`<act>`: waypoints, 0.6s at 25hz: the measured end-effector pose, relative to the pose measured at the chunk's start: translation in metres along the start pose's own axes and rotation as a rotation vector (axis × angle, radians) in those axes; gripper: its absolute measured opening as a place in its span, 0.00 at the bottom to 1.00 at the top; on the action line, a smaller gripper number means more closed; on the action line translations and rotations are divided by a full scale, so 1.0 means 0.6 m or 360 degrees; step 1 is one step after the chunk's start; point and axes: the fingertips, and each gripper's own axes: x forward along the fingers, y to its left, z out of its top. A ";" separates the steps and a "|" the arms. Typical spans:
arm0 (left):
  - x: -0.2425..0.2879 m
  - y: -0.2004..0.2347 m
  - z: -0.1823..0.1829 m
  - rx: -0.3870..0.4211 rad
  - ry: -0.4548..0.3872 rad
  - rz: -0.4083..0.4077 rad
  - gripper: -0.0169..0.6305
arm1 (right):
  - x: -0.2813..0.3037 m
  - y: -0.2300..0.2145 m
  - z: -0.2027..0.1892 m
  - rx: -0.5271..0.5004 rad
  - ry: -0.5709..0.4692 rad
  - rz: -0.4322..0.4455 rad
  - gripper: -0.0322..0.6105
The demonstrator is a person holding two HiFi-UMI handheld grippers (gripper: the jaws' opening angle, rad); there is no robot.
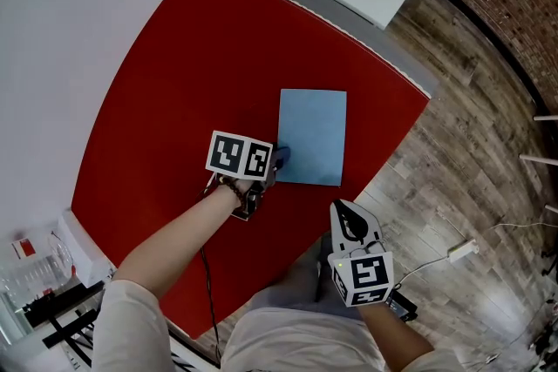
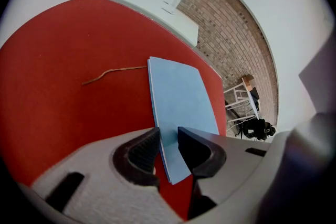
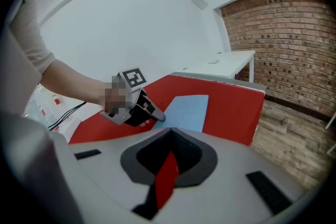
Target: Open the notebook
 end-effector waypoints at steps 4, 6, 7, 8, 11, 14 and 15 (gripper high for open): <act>0.001 0.003 -0.001 -0.0009 0.0023 0.0006 0.19 | 0.004 -0.005 -0.005 0.0015 0.0009 -0.0002 0.06; 0.000 0.006 -0.001 -0.0039 0.0034 0.0001 0.17 | 0.006 -0.004 -0.007 0.0021 0.0013 0.0003 0.06; -0.001 0.007 -0.001 -0.0059 0.0038 -0.0005 0.15 | 0.007 -0.002 -0.007 0.0023 0.0014 0.0006 0.06; -0.002 0.008 -0.001 -0.0080 0.0039 -0.0011 0.14 | 0.007 -0.001 -0.008 0.0025 0.0015 0.0011 0.06; -0.004 0.010 -0.001 -0.0121 0.0033 -0.0026 0.10 | 0.008 0.002 -0.011 0.0030 0.0017 0.0022 0.06; -0.004 0.010 -0.001 -0.0129 0.0027 -0.0028 0.09 | 0.009 0.001 -0.014 0.0035 0.0019 0.0023 0.06; -0.005 0.011 -0.001 -0.0125 0.0028 -0.0025 0.08 | 0.008 0.001 -0.015 0.0036 0.0021 0.0022 0.06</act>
